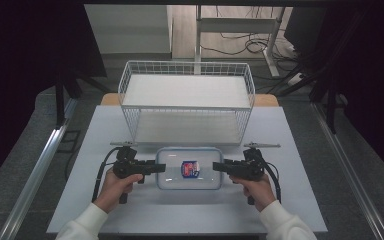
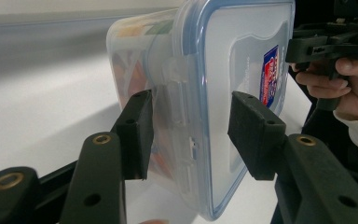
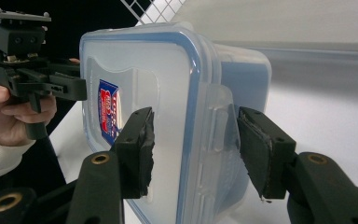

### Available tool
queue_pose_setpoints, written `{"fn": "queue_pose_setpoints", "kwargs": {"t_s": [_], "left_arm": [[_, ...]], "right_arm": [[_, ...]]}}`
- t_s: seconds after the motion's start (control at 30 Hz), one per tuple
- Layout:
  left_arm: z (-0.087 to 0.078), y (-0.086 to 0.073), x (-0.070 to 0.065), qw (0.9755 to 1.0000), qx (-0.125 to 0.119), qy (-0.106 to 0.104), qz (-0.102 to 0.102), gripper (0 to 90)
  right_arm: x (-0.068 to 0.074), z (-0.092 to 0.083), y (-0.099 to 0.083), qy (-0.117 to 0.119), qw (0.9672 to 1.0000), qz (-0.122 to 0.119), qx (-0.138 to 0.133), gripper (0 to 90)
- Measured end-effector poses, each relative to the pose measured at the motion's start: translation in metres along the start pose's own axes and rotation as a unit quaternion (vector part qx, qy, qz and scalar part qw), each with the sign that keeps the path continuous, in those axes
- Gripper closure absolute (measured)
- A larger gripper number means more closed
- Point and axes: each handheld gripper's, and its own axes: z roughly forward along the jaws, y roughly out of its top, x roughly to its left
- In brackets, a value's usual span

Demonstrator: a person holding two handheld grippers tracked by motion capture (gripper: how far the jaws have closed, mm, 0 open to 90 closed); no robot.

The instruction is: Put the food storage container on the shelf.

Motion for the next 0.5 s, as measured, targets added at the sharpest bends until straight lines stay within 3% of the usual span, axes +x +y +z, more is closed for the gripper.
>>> {"fn": "queue_pose_setpoints", "kwargs": {"t_s": [0.17,0.5], "left_arm": [[0.001,0.006,0.005,1.0,-0.003,0.001,0.001,50.7],[0.007,0.03,0.039,0.9999,-0.011,-0.003,-0.007,51.0]], "right_arm": [[-0.003,0.004,0.007,-0.001,1.0,-0.005,-0.002,47.2],[-0.02,0.028,0.036,-0.001,0.9999,-0.001,-0.011,47.3]]}}
